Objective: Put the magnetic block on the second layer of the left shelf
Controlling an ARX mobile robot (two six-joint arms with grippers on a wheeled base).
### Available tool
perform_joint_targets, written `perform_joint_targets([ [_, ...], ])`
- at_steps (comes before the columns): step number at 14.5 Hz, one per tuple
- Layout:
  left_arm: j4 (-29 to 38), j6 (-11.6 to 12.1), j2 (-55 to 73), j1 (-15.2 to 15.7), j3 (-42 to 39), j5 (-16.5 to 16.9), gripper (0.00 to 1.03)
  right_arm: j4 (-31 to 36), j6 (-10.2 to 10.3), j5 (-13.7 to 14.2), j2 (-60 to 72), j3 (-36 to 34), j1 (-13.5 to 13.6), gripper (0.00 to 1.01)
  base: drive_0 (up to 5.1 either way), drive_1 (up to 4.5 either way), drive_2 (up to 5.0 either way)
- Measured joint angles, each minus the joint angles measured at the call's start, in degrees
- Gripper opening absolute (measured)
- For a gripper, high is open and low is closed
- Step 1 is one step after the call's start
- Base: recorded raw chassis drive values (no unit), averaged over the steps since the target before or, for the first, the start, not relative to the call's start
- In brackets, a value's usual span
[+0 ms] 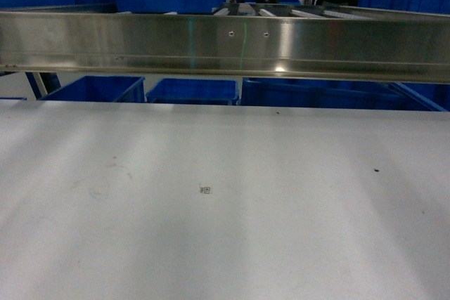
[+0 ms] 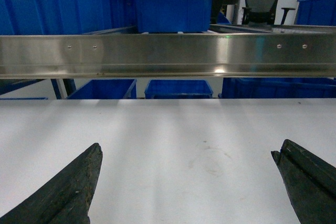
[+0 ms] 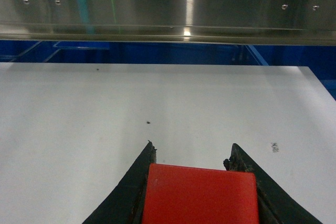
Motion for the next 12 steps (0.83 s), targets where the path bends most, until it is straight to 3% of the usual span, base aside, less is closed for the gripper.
perform_joint_targets([
  [12, 0.0, 0.0, 0.0, -0.02, 0.0, 0.0, 0.98, -0.02, 0.0, -0.09, -0.04, 0.0, 0.0, 0.34, 0.0, 0.0, 0.0],
])
